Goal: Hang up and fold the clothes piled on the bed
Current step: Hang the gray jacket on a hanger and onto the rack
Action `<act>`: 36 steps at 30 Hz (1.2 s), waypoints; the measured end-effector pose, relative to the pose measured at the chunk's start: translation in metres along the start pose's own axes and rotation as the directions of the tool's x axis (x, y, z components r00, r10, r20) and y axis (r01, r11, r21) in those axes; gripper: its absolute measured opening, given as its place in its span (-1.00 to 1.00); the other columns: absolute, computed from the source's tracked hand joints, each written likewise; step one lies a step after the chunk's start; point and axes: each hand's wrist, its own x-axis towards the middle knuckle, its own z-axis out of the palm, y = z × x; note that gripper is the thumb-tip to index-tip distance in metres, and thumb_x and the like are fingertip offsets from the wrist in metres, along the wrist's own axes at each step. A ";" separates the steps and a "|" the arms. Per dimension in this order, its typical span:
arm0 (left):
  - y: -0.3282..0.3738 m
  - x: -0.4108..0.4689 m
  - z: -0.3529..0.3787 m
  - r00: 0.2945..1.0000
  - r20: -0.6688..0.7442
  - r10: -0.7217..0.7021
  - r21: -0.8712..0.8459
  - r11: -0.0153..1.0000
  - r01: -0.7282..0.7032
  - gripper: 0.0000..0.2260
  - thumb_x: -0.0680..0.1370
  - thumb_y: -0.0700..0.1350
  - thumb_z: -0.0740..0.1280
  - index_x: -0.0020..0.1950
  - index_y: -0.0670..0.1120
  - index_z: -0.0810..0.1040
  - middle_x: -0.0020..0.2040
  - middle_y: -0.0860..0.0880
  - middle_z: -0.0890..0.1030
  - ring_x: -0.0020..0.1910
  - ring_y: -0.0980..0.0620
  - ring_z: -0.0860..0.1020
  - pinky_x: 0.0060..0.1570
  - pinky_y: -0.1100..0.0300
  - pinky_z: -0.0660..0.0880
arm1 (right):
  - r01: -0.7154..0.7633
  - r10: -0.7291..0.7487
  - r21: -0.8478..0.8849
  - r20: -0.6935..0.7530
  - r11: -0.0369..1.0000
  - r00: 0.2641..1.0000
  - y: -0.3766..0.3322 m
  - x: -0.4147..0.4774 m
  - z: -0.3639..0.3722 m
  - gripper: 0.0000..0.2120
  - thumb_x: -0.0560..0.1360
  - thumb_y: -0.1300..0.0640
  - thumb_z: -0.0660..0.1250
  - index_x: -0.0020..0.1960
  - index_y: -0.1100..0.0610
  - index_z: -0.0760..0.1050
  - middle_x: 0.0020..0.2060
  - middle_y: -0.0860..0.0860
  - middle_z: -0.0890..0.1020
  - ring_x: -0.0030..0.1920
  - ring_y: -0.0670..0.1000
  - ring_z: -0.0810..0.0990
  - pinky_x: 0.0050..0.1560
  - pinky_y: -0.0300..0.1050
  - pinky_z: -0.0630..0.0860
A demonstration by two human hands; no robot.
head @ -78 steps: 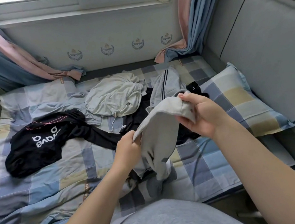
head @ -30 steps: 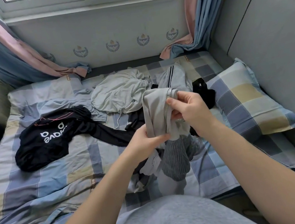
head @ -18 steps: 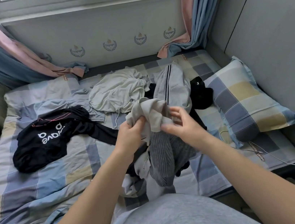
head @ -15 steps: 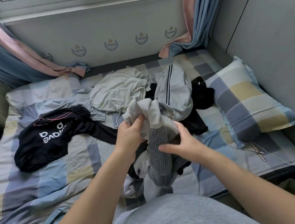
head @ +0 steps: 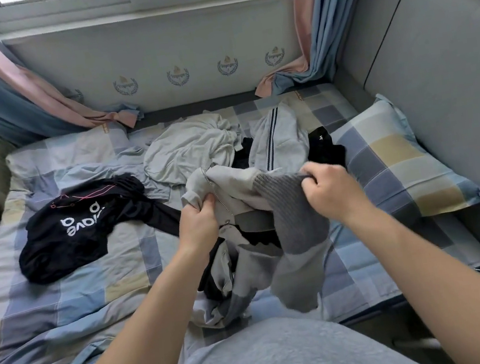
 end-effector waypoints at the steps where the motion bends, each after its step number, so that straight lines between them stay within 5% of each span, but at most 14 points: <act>1: -0.001 0.000 0.000 1.000 0.014 -0.009 -0.008 1.000 0.009 -0.88 0.67 -0.04 0.26 0.07 0.02 0.59 0.03 -0.07 0.69 0.06 -0.08 0.65 0.16 -0.08 0.58 | 0.024 -0.025 -0.029 -0.020 0.999 0.999 -0.002 0.010 -0.008 -0.89 0.55 0.20 0.18 -0.07 0.12 0.48 -0.17 0.11 0.60 -0.09 0.23 0.55 -0.12 0.05 0.45; 8: 0.002 -0.001 0.008 0.966 0.159 -0.202 -0.110 0.969 0.221 -0.74 0.68 0.02 0.26 0.26 -0.09 0.57 0.10 -0.11 0.68 0.07 -0.15 0.63 -0.03 -0.07 0.60 | 0.075 -0.089 -0.136 -0.102 0.988 0.991 -0.013 0.054 -0.005 -0.72 0.61 0.15 0.23 0.30 0.06 0.50 0.24 0.05 0.57 0.28 0.15 0.49 0.31 0.09 0.28; 12: 0.006 -0.003 0.009 0.943 0.181 -0.278 -0.185 0.932 0.311 -0.74 0.68 -0.02 0.25 0.23 -0.15 0.58 0.11 -0.15 0.70 0.11 -0.20 0.65 0.17 -0.25 0.56 | 0.044 -0.045 0.129 -0.001 0.991 0.999 -0.002 0.035 0.025 -0.73 0.59 0.05 0.32 0.28 0.03 0.50 0.24 0.00 0.54 0.26 0.05 0.48 0.31 0.10 0.38; 15: 0.004 -0.005 0.008 0.928 0.156 -0.337 -0.256 0.894 0.368 -0.74 0.69 -0.05 0.25 0.25 -0.19 0.53 0.13 -0.19 0.68 0.12 -0.23 0.65 0.18 -0.33 0.53 | -0.102 0.035 0.405 0.168 0.909 0.985 0.019 0.000 0.048 -0.63 0.50 -0.17 0.38 0.25 -0.06 0.50 0.20 -0.10 0.53 0.21 -0.13 0.48 0.19 -0.14 0.41; 18: 0.002 -0.004 0.005 0.916 0.134 -0.379 -0.328 0.855 0.402 -0.76 0.69 -0.05 0.25 0.26 -0.16 0.52 0.13 -0.17 0.67 0.08 -0.19 0.66 0.13 -0.28 0.56 | -0.284 0.007 0.536 0.460 0.795 0.888 0.038 -0.035 0.070 -0.40 0.29 -0.38 0.41 0.27 -0.22 0.45 0.25 -0.22 0.54 0.24 -0.29 0.48 0.18 -0.29 0.41; 21: -0.001 -0.002 0.007 0.905 0.134 -0.403 -0.380 0.823 0.423 -0.79 0.70 -0.06 0.23 0.21 -0.14 0.56 0.05 -0.14 0.72 -0.01 -0.14 0.69 -0.09 -0.17 0.63 | -0.366 0.015 0.487 0.585 0.793 0.811 0.049 -0.054 0.098 -0.49 0.32 -0.25 0.50 0.23 -0.21 0.49 0.10 -0.24 0.65 0.12 -0.23 0.62 0.01 -0.31 0.51; 24: -0.003 -0.002 0.013 0.893 0.158 -0.422 -0.382 0.808 0.449 -0.81 0.70 -0.08 0.22 0.06 -0.13 0.58 -0.15 -0.08 0.74 -0.22 -0.06 0.73 -0.25 -0.10 0.64 | -0.334 0.189 0.259 0.457 0.907 0.869 0.062 -0.054 0.124 -0.84 0.51 0.01 0.36 0.09 -0.03 0.58 -0.05 -0.02 0.69 0.01 0.05 0.64 -0.05 -0.03 0.55; 28: -0.005 0.002 0.012 0.886 0.179 -0.428 -0.371 0.805 0.463 -0.82 0.69 -0.07 0.24 0.10 -0.14 0.58 -0.13 -0.10 0.74 -0.21 -0.09 0.73 -0.33 -0.07 0.65 | -0.392 0.295 0.302 0.319 0.869 0.900 0.077 -0.039 0.124 -0.81 0.57 0.27 0.24 -0.04 0.19 0.63 -0.14 0.12 0.69 -0.05 0.11 0.61 -0.04 0.01 0.53; 31: -0.016 0.009 0.004 0.878 0.192 -0.438 -0.242 0.846 0.475 -0.78 0.67 -0.06 0.28 0.27 -0.12 0.54 0.15 -0.15 0.67 0.09 -0.15 0.67 -0.03 -0.12 0.65 | -0.382 0.315 0.397 0.225 0.834 0.922 0.075 -0.019 0.103 -0.86 0.55 0.35 0.23 -0.13 0.33 0.53 -0.28 0.12 0.59 -0.16 -0.01 0.46 -0.18 -0.01 0.40; 33: -0.025 0.009 0.000 0.865 0.189 -0.465 -0.005 0.880 0.475 -0.71 0.63 -0.01 0.35 0.30 -0.09 0.54 0.23 -0.11 0.61 0.20 -0.13 0.59 0.07 -0.06 0.60 | -0.330 0.269 0.467 0.194 0.821 0.944 0.066 -0.007 0.087 -0.86 0.57 0.30 0.25 -0.10 0.37 0.52 -0.25 0.27 0.60 -0.18 0.00 0.44 -0.17 0.04 0.44; 36: -0.034 0.004 0.003 0.900 0.182 -0.396 0.307 0.893 0.330 -0.74 0.53 0.02 0.47 0.07 -0.11 0.57 -0.08 -0.05 0.60 -0.10 -0.02 0.55 -0.22 0.17 0.46 | -0.227 0.165 0.549 0.161 0.805 0.973 0.041 0.002 0.064 -0.86 0.56 0.23 0.34 -0.17 0.21 0.59 -0.32 0.08 0.59 -0.24 -0.05 0.49 -0.20 -0.07 0.42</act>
